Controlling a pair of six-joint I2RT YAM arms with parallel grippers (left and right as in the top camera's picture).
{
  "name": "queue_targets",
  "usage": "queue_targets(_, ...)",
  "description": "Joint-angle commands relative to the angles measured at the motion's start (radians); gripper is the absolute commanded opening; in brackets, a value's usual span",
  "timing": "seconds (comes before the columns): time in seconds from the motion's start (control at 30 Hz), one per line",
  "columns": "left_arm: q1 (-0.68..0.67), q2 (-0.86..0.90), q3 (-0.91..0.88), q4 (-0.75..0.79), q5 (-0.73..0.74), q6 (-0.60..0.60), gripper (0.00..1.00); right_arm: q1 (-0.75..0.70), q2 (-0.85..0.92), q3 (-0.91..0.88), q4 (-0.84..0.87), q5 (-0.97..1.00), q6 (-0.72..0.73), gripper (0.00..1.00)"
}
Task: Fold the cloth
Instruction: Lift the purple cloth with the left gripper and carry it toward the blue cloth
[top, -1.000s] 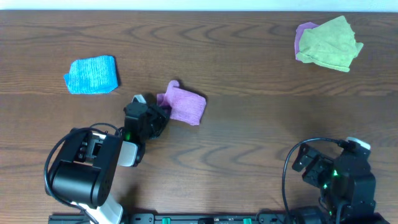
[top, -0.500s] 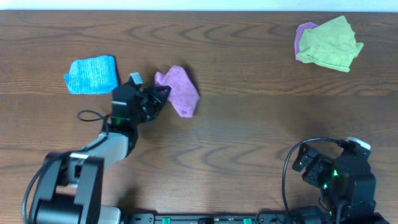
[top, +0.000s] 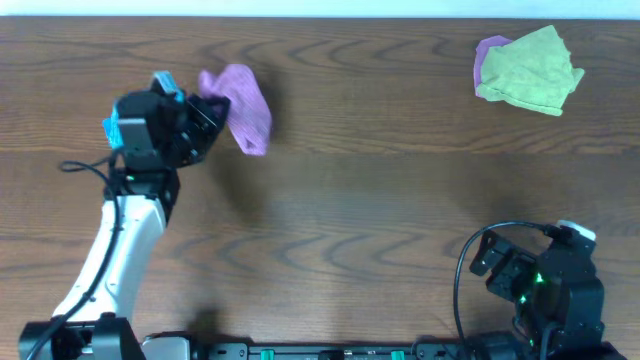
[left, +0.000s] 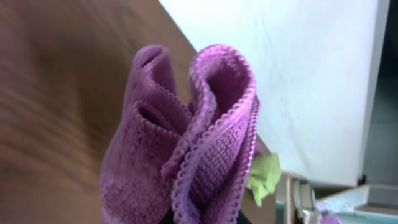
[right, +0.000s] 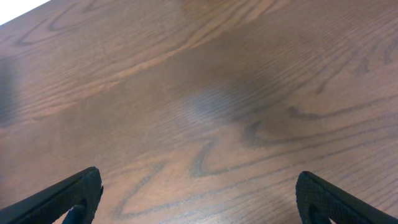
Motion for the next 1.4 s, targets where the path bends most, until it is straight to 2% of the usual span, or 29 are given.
queue_targets(0.0,0.040,-0.010,0.063,-0.027,-0.041,0.076,0.06,-0.008,-0.003,-0.003,0.002,0.013,0.015,0.99)
queue_targets(0.27,0.132,0.022,0.075,-0.019,-0.138,0.084,0.06,-0.008,-0.003,-0.003,0.002,0.013,0.015,0.99)
queue_targets(0.7,0.191,0.219,0.109,0.166,-0.142,0.082,0.06,-0.008,-0.003,-0.003,0.002,0.013,0.015,0.99)
queue_targets(1.03,0.209,0.341,0.265,0.165,-0.161,0.101,0.06,-0.008,-0.003,-0.003,0.002,0.013,0.015,0.99)
queue_targets(1.37,0.248,0.389,0.292,0.166,-0.183,0.102,0.06,-0.008,-0.003,-0.003,0.002,0.013,0.015,0.99)
